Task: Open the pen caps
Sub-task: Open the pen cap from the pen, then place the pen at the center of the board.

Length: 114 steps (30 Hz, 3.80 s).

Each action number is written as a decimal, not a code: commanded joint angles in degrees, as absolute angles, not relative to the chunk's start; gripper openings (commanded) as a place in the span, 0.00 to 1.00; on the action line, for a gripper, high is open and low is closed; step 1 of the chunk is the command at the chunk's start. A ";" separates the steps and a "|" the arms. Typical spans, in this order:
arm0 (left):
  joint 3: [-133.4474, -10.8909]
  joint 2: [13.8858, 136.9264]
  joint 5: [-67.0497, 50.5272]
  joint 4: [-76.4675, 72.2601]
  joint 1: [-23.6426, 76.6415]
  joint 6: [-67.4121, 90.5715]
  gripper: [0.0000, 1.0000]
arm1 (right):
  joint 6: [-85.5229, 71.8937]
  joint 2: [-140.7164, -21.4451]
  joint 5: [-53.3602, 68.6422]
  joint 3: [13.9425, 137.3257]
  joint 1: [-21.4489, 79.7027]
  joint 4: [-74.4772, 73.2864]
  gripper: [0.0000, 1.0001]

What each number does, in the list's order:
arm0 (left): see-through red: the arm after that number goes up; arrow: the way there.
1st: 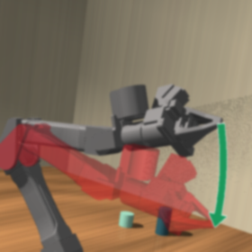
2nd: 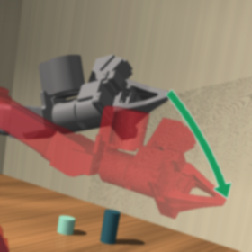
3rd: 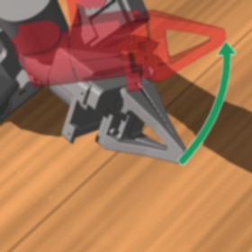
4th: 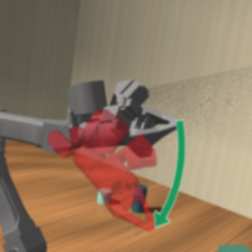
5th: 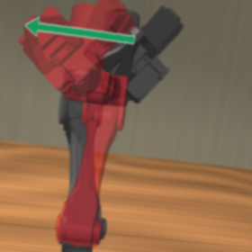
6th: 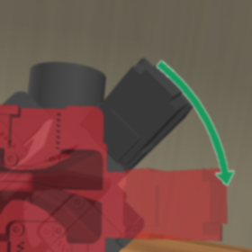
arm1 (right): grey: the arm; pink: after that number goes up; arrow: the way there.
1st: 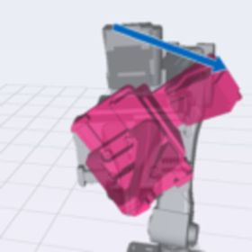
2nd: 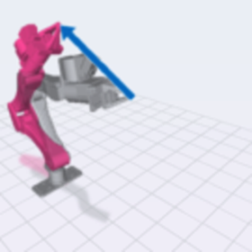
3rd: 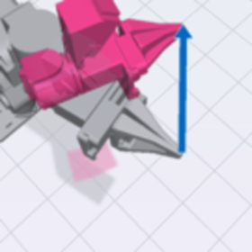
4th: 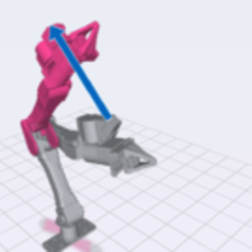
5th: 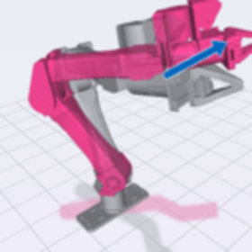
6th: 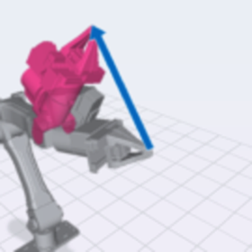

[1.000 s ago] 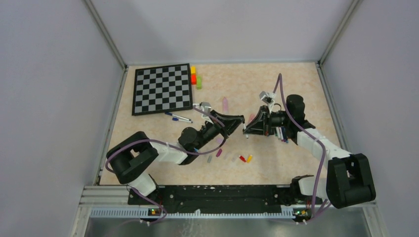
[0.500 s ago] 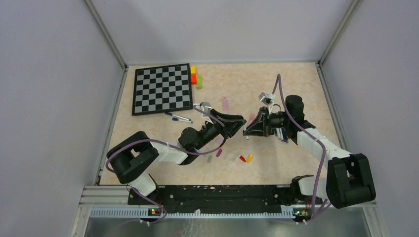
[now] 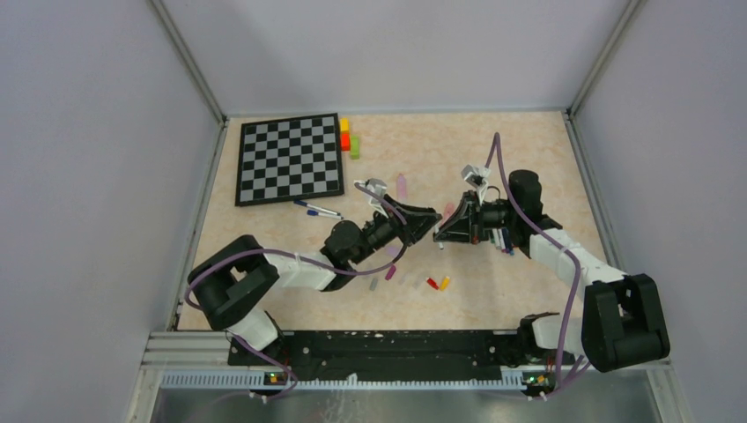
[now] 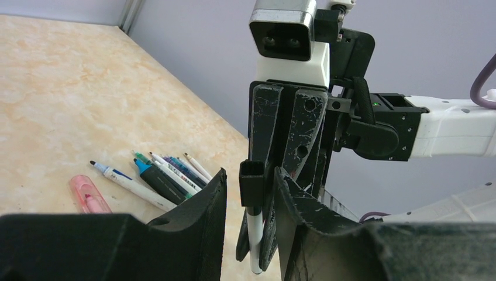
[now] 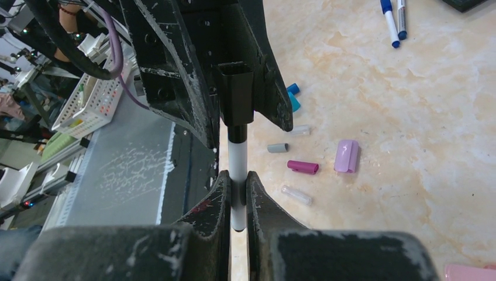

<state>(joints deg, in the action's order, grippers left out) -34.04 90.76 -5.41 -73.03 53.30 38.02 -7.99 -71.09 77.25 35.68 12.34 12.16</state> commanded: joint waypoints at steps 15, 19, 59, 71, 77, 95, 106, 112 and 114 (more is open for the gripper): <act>-38.04 86.94 -3.11 -67.37 53.44 38.73 0.40 | -3.74 -71.75 75.60 38.91 12.89 9.50 0.00; -38.42 87.72 -3.38 -65.80 53.45 39.31 0.41 | -2.56 -71.55 75.29 39.23 12.85 8.23 0.00; -35.64 65.40 -11.88 -36.24 33.77 47.04 0.00 | 13.58 -77.85 51.80 45.69 13.86 -10.61 0.00; -18.89 58.21 -21.09 -32.53 40.47 47.36 0.00 | -0.34 -94.90 37.86 58.96 14.97 -8.04 0.00; -15.80 57.37 -20.05 -33.67 40.57 47.76 0.00 | -6.08 -106.69 33.32 69.84 16.49 -7.60 0.00; -12.51 56.59 -21.96 -37.73 40.69 48.82 0.00 | -18.04 -122.06 27.46 83.28 18.06 -8.19 0.14; -14.26 51.27 -24.50 -34.25 42.42 49.70 0.00 | -10.63 -106.62 28.71 75.24 17.86 -8.20 0.32; -20.72 56.54 -21.04 -27.39 50.12 47.28 0.00 | 6.68 -87.52 44.89 62.55 14.03 -11.51 0.32; -23.16 59.70 -18.86 -25.57 52.38 47.02 0.00 | 9.48 -81.81 49.83 57.68 10.69 -11.78 0.32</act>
<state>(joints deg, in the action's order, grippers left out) -17.78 55.72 -22.17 -28.36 48.82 48.71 -1.72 -92.75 37.41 63.96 15.40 -10.13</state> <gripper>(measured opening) 0.082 0.323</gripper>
